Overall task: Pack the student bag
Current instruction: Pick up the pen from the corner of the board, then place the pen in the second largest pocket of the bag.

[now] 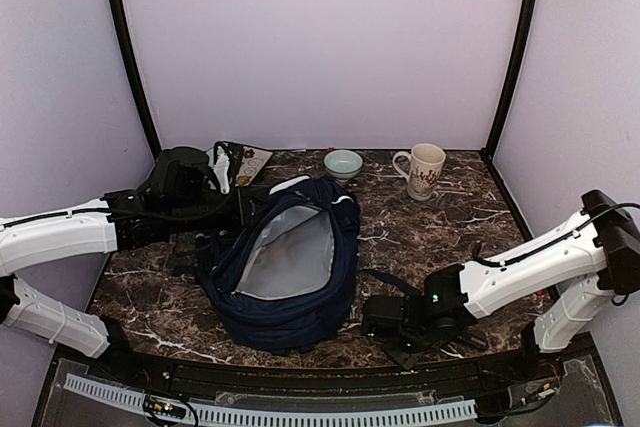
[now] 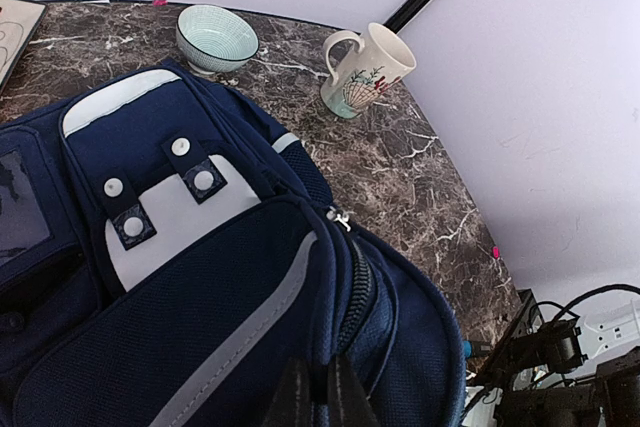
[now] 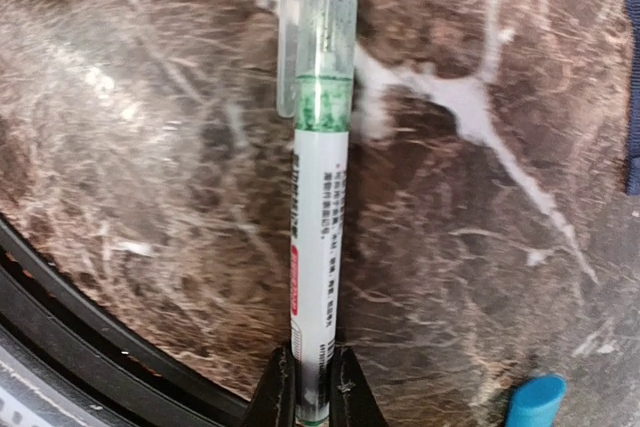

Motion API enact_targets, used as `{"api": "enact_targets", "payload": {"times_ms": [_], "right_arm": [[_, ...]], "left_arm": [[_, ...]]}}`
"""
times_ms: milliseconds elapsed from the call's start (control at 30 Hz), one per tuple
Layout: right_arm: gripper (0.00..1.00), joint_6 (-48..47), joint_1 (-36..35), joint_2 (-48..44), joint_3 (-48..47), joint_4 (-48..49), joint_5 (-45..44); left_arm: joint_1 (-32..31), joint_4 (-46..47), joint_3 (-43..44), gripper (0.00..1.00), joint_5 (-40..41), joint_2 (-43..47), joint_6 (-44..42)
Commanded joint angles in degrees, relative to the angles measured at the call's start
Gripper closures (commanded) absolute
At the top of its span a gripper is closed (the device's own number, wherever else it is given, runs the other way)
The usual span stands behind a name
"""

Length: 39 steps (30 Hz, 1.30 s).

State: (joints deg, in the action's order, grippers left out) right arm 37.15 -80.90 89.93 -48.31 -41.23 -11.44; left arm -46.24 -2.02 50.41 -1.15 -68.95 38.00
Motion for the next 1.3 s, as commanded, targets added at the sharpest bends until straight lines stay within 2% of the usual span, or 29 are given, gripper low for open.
{"api": "enact_targets", "payload": {"times_ms": [0,267,533,633,733,833,1000,1167,1267], "right_arm": [[1.00,0.69,-0.06,-1.74,-2.05,-3.43,-4.85],[1.00,-2.11,6.30,-10.10,-6.71,-8.49,-6.63],[1.00,-5.73,11.88,-11.31,-23.79,-12.64,-5.63],[1.00,-6.06,12.76,-10.57,-28.03,-11.41,0.67],[1.00,-5.83,14.41,-9.88,-30.29,-8.23,15.49],[1.00,-2.86,16.79,-10.74,-31.18,-2.40,24.79],[1.00,0.52,21.07,-10.36,-32.27,-2.56,30.51],[1.00,3.34,25.01,-7.50,-31.13,-4.77,38.38],[1.00,3.62,25.86,-5.84,-31.06,-3.82,40.13]], "left_arm": [[0.63,-1.51,-0.26,1.00,1.34,1.80,1.42],[0.67,-1.22,1.46,1.00,1.32,0.80,2.05],[0.71,2.52,4.60,1.00,0.70,-0.36,4.38],[0.71,4.25,6.05,1.00,0.09,-1.54,5.20],[0.69,7.46,6.45,1.00,-0.87,-2.75,7.36],[0.70,10.94,6.55,1.00,-1.39,-3.95,9.98],[0.70,15.28,8.82,1.00,-2.80,-7.14,12.94],[0.67,18.32,11.50,1.00,-4.60,-10.44,13.11],[0.68,18.09,13.33,1.00,-5.55,-12.02,12.04]]}}
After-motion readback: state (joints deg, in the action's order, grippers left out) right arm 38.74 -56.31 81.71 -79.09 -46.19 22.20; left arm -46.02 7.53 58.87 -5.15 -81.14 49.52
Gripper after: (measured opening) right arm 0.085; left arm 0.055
